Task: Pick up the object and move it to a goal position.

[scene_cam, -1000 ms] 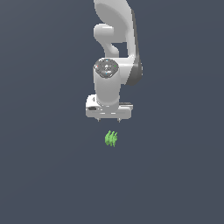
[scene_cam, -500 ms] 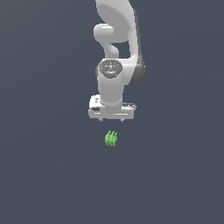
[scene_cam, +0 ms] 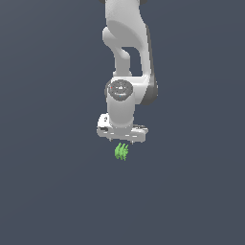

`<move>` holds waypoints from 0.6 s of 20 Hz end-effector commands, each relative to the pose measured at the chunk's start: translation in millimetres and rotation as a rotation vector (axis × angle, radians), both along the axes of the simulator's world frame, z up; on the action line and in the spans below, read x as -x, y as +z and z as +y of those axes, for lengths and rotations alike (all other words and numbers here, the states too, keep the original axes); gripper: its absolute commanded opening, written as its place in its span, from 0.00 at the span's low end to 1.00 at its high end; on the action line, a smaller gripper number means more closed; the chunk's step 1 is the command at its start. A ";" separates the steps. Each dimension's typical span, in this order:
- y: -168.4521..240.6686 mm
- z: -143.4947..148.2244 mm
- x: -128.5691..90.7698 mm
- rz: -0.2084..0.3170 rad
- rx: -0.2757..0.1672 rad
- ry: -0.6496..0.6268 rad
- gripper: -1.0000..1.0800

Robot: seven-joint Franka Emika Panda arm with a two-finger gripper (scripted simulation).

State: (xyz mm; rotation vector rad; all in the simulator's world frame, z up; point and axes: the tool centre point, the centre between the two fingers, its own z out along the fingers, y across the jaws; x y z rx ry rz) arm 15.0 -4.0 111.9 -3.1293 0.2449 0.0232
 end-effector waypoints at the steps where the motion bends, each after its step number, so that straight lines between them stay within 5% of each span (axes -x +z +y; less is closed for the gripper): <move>1: -9.3 -0.6 -7.4 -0.006 0.002 -0.033 0.96; 12: -22.8 -1.3 -15.3 -0.013 0.004 -0.071 0.96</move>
